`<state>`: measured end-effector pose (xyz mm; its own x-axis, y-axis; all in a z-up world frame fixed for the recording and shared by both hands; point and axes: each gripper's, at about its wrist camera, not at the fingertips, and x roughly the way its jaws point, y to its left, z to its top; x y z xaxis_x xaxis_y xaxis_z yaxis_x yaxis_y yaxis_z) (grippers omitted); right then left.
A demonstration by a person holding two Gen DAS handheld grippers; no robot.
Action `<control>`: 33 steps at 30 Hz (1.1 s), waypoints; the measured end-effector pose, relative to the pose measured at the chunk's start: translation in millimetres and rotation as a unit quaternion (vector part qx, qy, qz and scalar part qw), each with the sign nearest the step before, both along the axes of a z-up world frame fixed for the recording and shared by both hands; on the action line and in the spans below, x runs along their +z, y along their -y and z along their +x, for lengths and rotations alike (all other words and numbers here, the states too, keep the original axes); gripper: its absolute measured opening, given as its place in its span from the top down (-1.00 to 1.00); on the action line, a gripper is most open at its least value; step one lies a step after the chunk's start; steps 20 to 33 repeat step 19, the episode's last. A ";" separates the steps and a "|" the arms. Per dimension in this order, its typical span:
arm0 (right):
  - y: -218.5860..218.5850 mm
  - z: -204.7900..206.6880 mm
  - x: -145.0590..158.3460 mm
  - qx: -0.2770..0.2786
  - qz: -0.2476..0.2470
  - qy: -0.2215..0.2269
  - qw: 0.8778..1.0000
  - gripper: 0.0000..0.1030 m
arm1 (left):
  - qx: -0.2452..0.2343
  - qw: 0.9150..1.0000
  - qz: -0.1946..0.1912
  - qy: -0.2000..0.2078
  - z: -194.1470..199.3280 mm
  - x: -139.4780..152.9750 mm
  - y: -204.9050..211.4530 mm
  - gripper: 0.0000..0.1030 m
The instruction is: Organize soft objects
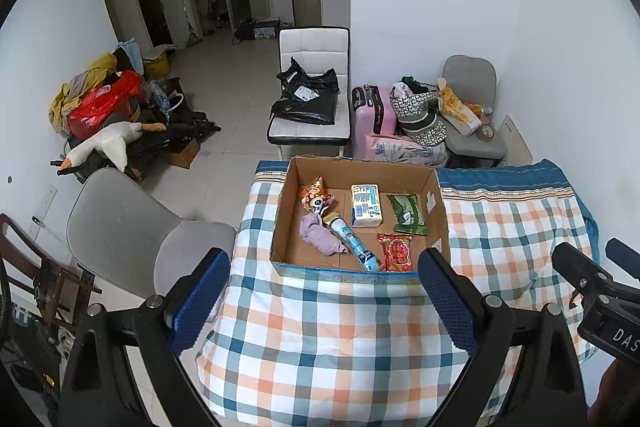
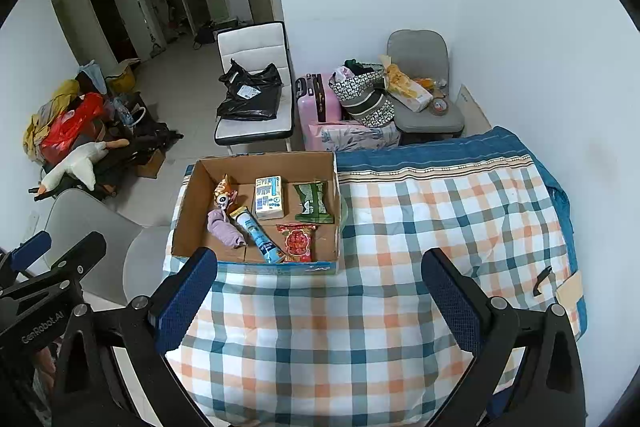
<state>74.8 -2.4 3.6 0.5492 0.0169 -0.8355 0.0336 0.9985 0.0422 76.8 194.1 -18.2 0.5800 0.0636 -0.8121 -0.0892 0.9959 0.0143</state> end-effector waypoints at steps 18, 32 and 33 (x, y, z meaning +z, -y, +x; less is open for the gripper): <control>2.2 -2.4 0.6 0.001 -0.003 -0.002 1.000 -1.00 | 0.002 1.000 -0.001 0.001 -1.8 0.2 -1.1 -0.88; 2.9 -3.0 0.2 0.001 -0.002 -0.002 1.000 -1.00 | 0.001 1.000 -0.002 0.002 -2.1 -0.4 -1.3 -0.88; 2.9 -3.0 0.2 0.001 -0.002 -0.002 1.000 -1.00 | 0.001 1.000 -0.002 0.002 -2.1 -0.4 -1.3 -0.88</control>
